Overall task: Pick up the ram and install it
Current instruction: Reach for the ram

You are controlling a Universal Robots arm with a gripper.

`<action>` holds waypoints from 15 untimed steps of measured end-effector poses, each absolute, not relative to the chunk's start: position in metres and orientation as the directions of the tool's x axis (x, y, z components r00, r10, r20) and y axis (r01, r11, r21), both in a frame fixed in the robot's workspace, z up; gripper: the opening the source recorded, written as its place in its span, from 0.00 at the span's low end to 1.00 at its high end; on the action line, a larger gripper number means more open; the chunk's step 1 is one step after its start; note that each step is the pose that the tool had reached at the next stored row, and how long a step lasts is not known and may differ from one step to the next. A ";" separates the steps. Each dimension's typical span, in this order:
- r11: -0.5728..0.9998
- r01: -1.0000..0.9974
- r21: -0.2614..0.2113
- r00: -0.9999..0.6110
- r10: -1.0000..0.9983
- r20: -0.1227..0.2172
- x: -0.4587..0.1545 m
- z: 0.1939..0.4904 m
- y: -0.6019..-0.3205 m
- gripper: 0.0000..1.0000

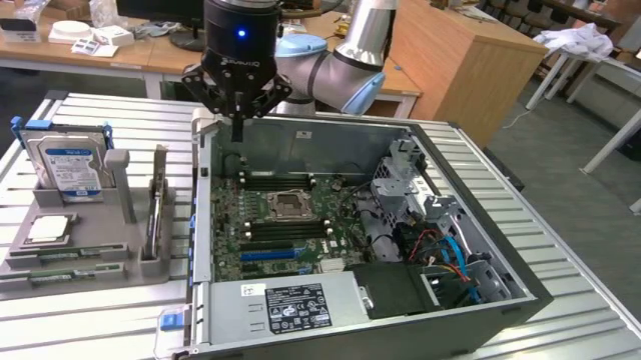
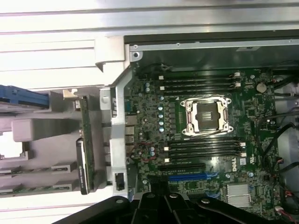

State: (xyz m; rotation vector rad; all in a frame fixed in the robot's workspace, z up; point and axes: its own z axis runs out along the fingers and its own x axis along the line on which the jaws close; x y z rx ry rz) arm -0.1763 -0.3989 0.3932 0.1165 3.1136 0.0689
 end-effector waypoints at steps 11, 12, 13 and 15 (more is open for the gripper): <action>0.996 0.074 0.045 -0.997 0.075 -0.023 -0.197 0.393 -0.399 0.11; 0.996 0.074 0.045 -0.997 0.075 -0.023 -0.198 0.393 -0.399 0.11; 0.996 0.074 0.045 -0.997 0.075 -0.023 -0.200 0.393 -0.399 0.11; 0.996 0.074 0.045 -0.997 0.075 -0.023 -0.202 0.393 -0.399 0.11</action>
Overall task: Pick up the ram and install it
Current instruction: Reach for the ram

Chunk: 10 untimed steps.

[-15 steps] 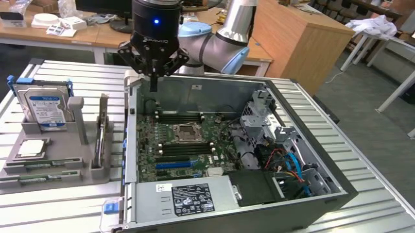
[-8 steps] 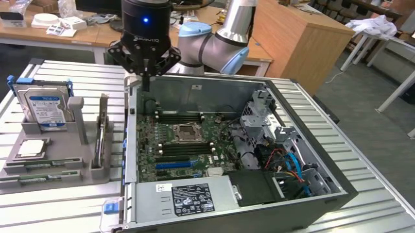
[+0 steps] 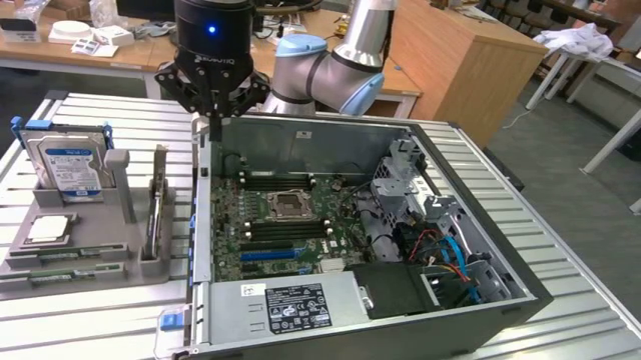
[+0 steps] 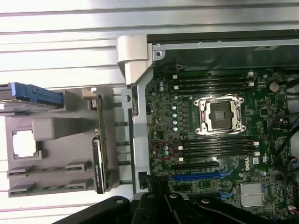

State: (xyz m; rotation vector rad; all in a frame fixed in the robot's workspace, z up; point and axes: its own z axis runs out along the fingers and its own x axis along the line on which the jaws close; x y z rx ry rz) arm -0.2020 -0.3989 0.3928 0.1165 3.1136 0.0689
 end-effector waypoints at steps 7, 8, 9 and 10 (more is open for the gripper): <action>0.996 0.074 0.045 -0.997 0.075 -0.023 -0.210 0.393 -0.399 0.11; 0.996 0.074 0.045 -0.997 0.075 -0.023 -0.211 0.393 -0.399 0.11; 0.996 0.074 0.045 -0.997 0.075 -0.023 -0.212 0.392 -0.399 0.11; 0.996 0.074 0.045 -0.997 0.075 -0.023 -0.212 0.392 -0.399 0.11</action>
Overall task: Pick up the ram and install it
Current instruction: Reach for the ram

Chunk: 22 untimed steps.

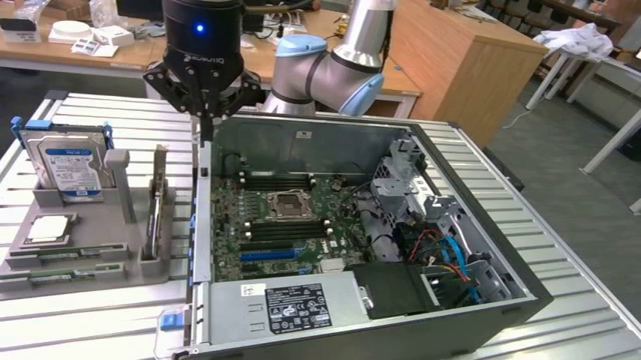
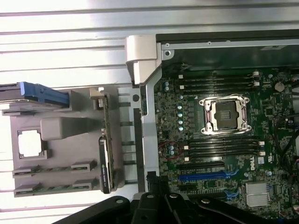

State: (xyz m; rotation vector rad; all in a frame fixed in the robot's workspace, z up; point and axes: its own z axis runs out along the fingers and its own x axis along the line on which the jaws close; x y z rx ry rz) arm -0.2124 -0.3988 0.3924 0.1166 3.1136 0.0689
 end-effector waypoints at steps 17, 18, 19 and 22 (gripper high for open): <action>0.996 0.074 0.045 -0.997 0.075 -0.023 -0.246 0.392 -0.399 0.11; 0.996 0.074 0.045 -0.997 0.075 -0.023 -0.248 0.392 -0.399 0.11; 0.996 0.074 0.045 -0.997 0.075 -0.023 -0.250 0.392 -0.399 0.11; 0.996 0.074 0.045 -0.997 0.075 -0.023 -0.256 0.391 -0.399 0.11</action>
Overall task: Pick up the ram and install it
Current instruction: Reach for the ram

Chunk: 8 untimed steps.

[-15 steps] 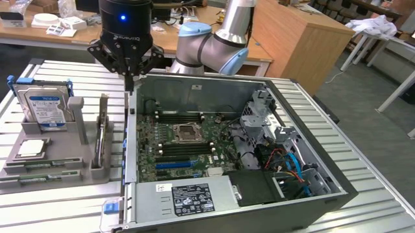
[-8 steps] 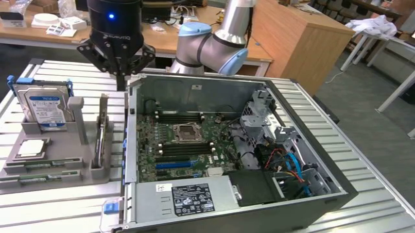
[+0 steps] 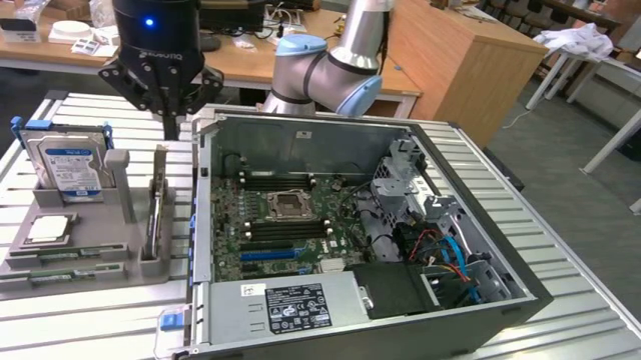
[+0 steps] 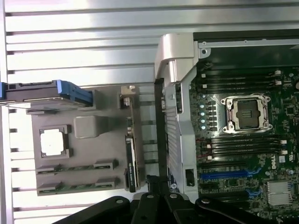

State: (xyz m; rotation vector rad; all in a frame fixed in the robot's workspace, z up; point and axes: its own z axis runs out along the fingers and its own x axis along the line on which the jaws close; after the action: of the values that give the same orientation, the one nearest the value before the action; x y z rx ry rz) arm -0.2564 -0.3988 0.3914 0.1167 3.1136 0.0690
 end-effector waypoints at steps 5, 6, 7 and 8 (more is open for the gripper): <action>0.996 0.074 0.045 -0.997 0.075 -0.023 -0.268 0.391 -0.399 0.11; 0.996 0.074 0.045 -0.997 0.075 -0.023 -0.270 0.391 -0.399 0.11; 0.996 0.074 0.045 -0.997 0.075 -0.023 -0.272 0.391 -0.399 0.11; 0.996 0.074 0.045 -0.997 0.075 -0.023 -0.274 0.391 -0.399 0.11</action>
State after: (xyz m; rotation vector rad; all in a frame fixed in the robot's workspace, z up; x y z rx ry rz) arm -0.2737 -0.3988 0.3907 0.1166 3.1135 0.0691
